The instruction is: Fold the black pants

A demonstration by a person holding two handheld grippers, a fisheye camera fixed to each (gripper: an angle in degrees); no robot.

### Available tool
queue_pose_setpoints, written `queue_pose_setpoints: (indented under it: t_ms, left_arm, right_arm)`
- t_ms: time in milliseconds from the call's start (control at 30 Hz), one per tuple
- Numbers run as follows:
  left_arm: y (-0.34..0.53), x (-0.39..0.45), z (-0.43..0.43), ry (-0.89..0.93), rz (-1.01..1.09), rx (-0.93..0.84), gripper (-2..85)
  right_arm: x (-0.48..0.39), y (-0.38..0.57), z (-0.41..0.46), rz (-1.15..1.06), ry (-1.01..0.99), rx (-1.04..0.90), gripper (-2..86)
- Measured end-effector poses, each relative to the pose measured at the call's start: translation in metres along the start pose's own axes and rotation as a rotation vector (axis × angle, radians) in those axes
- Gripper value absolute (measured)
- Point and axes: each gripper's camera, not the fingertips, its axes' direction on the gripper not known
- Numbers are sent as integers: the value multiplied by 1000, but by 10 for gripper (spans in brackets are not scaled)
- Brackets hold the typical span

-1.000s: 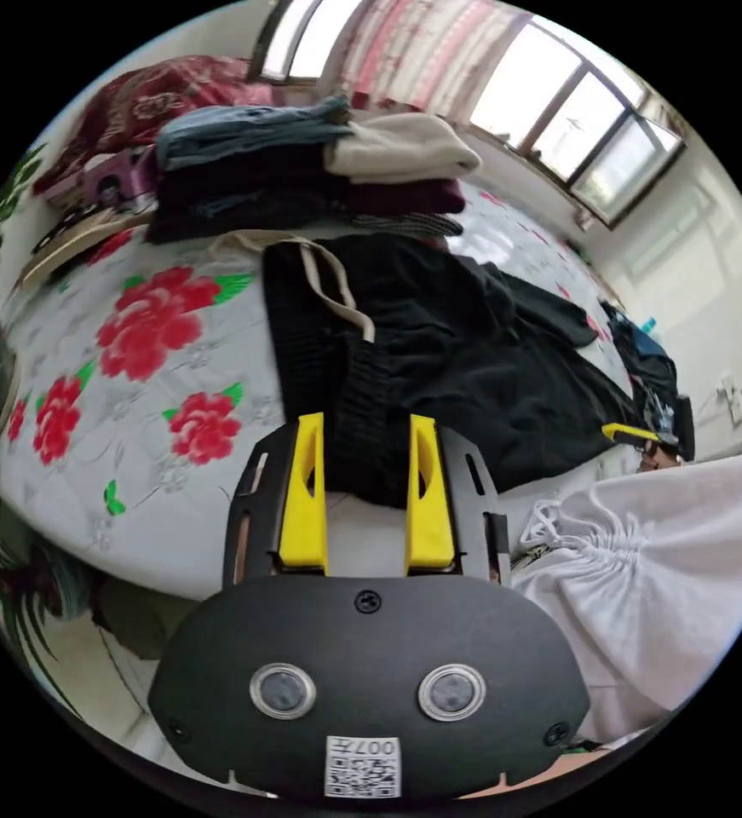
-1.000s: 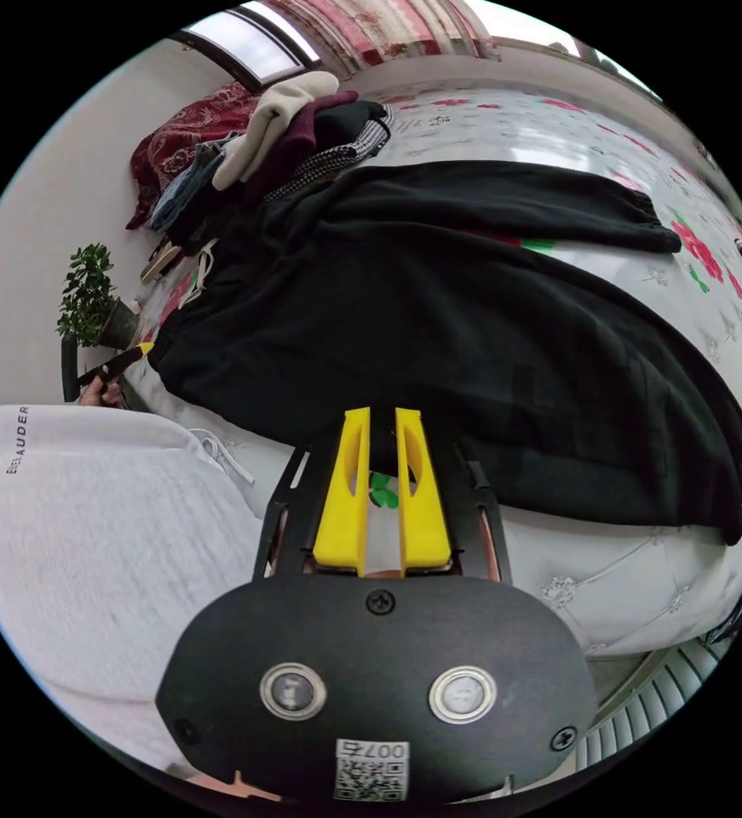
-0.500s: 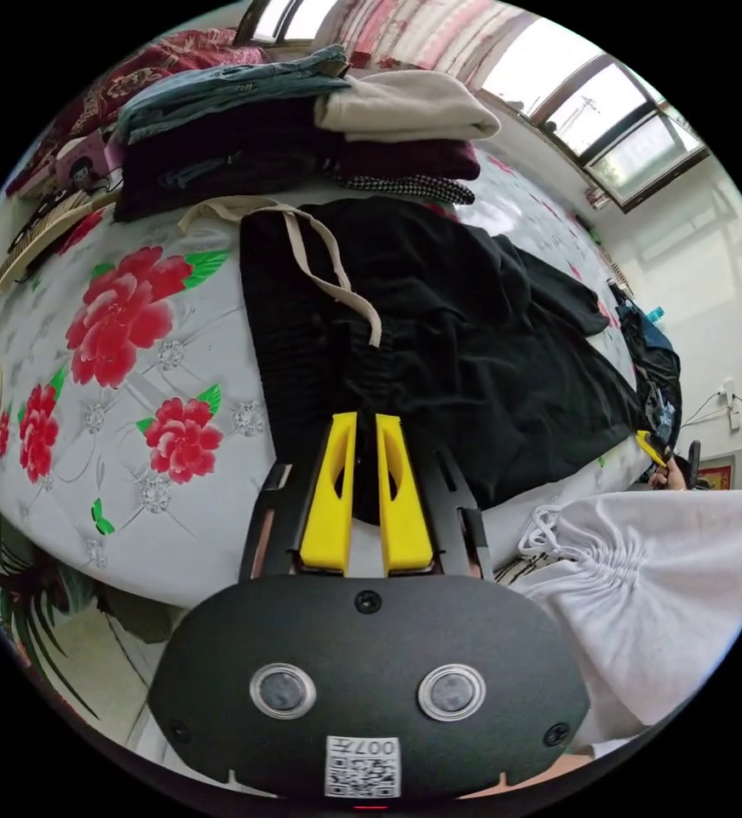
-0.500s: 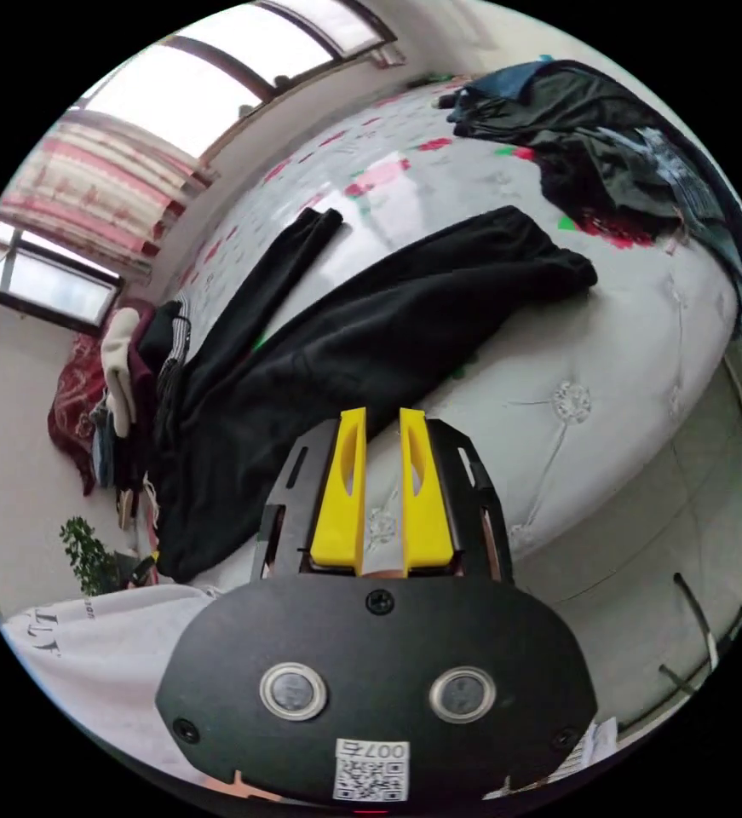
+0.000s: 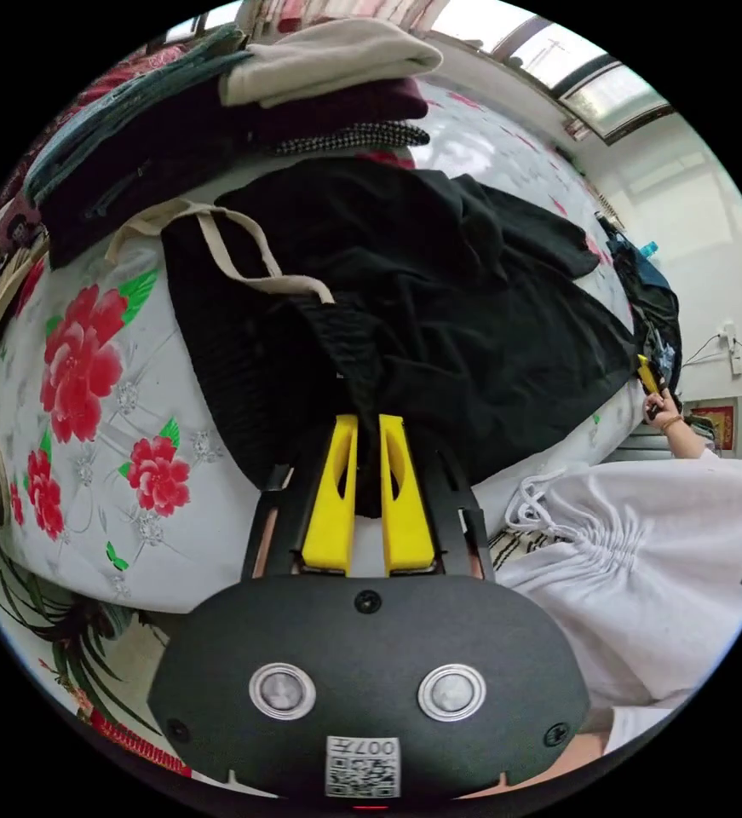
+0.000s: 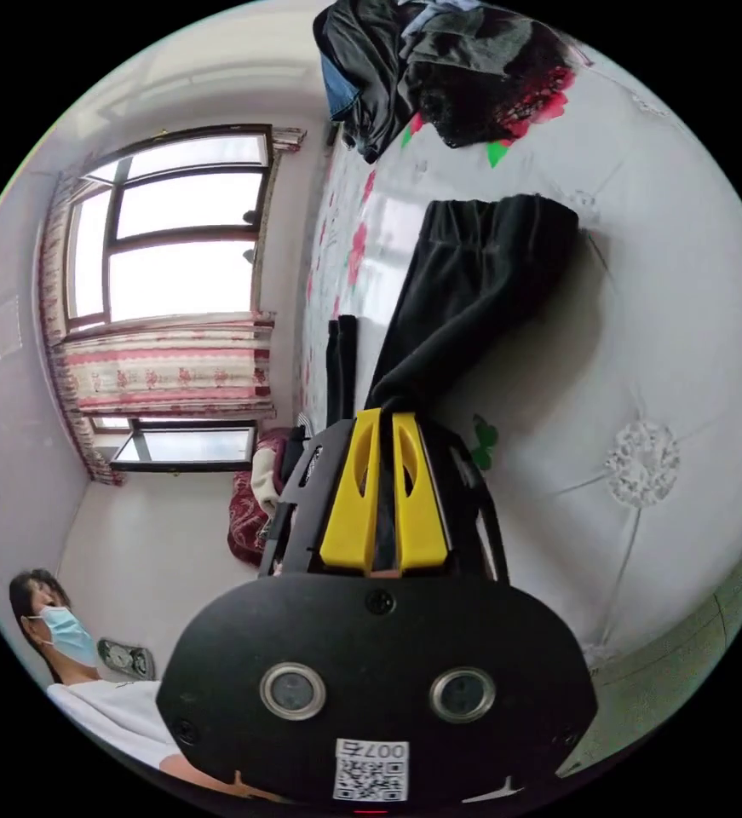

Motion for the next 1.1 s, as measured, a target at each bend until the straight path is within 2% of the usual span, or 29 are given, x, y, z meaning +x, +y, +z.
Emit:
queue_pose_setpoints:
  t_ms: [67,133,200,267,367,433,500,567,633,733,833,900,967,1033,1100]
  left_arm:
    - [-6,-12,-43,143,-27,135,38]
    - [-8,-30,-91,292,-70,281,29]
    - [-7,-48,-110,329,-126,313,25]
    - [-10,-65,-106,254,-198,251,23]
    - [-20,-90,-41,197,-326,-6,23]
    - [-29,-94,8,168,-348,-159,21]
    - [-39,-93,21,126,-335,-202,21]
    - [-50,-89,14,110,-305,-186,21]
    - [-61,-82,-14,120,-248,-97,21]
    - [-67,-74,-34,98,-205,-52,25]
    - [-62,-74,-5,80,-219,-118,34]
    - [-53,-76,18,78,-253,-159,41]
    - [-43,-71,28,58,-267,-121,48]
    - [-33,-63,31,40,-251,-62,57]
    - [-33,-62,39,57,-254,-103,63]
  right_arm:
    - [-42,-10,-15,-116,-74,5,2]
    - [-79,-12,-26,-235,-54,-17,0]
    - [-108,-9,-33,-326,13,-36,-1]
    - [-120,-5,-27,-355,230,-105,-2]
    - [-92,4,4,-283,441,-259,-2]
    - [-73,7,12,-176,451,-285,-2]
    - [-66,6,13,-102,383,-272,-2]
    - [-85,4,8,-141,320,-216,-1]
    - [-109,4,6,-222,315,-213,1]
    - [-137,12,9,-354,410,-238,7]
    - [-121,26,14,-382,497,-222,29]
    - [-99,32,17,-343,511,-250,55]
    - [-67,38,10,-225,493,-264,77]
    - [-46,42,-6,-136,415,-212,84]
    - [-28,42,-21,-59,349,-151,85]
